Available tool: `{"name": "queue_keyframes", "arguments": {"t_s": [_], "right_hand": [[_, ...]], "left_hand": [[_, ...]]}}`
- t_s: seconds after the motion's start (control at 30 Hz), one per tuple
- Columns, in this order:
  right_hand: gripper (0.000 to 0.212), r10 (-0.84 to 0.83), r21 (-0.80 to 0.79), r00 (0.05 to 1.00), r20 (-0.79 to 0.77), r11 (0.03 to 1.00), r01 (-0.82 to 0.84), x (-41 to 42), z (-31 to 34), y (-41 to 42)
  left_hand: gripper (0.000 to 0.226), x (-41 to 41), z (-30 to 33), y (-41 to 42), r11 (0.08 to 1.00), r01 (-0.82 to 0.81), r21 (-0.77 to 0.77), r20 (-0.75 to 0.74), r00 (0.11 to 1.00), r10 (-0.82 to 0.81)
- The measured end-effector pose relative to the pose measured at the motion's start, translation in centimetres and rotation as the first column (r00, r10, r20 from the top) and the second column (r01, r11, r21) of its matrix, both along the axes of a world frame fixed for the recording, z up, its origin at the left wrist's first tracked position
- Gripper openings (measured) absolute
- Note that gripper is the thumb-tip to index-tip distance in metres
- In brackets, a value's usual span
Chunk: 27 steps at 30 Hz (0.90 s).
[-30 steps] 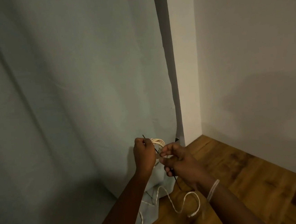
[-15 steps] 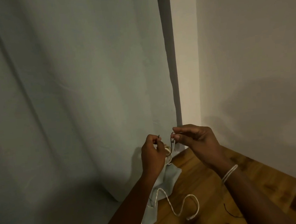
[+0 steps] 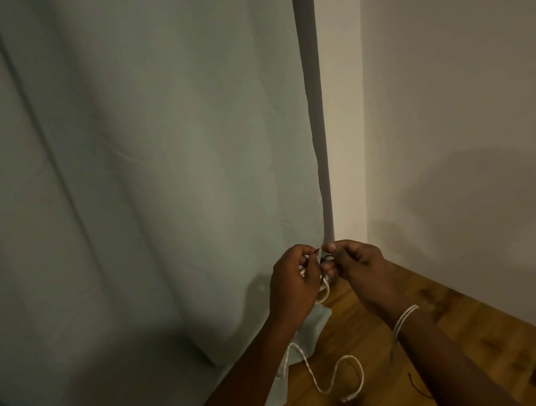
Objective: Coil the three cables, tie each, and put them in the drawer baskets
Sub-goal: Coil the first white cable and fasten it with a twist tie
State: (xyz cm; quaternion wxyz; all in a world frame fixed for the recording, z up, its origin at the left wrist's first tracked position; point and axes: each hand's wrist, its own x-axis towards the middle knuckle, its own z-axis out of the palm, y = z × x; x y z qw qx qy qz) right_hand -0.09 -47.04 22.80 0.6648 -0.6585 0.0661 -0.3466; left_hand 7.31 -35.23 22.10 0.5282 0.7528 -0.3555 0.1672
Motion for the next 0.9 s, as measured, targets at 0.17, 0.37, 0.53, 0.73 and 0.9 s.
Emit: {"name": "queue_keyframes", "arguments": {"t_s": [0.17, 0.37, 0.53, 0.73, 0.9], "right_hand": [[0.019, 0.036, 0.056, 0.999, 0.002, 0.998, -0.036, -0.2, 0.5, 0.5], [0.019, 0.001, 0.090, 1.000, -0.013, 0.996, 0.000, -0.5, 1.5, 0.0], [0.022, 0.073, 0.185, 0.997, -0.010, 0.980, -0.070, -0.4, 1.2, 0.4], [0.015, -0.105, -0.039, 0.995, -0.003, 0.994, 0.104, 0.3, 0.4, 1.7], [0.014, -0.193, -0.171, 0.981, 0.020, 0.966, 0.193, 0.8, 0.4, 1.7]], "left_hand": [[0.011, 0.0, -0.1, 0.4, 1.000, -0.004, -0.008, 0.060, 0.998, 0.004], [0.012, 0.2, 0.2, 0.7, 0.999, -0.051, 0.008, 0.071, 0.996, 0.050], [0.014, 0.2, 0.5, 0.7, 0.994, -0.113, 0.007, 0.123, 0.986, 0.112], [0.025, 0.1, 0.7, 0.4, 0.992, -0.123, -0.027, 0.208, 0.970, 0.126], [0.020, 0.1, 1.0, 0.7, 0.990, -0.136, -0.036, 0.248, 0.958, 0.140]]}}
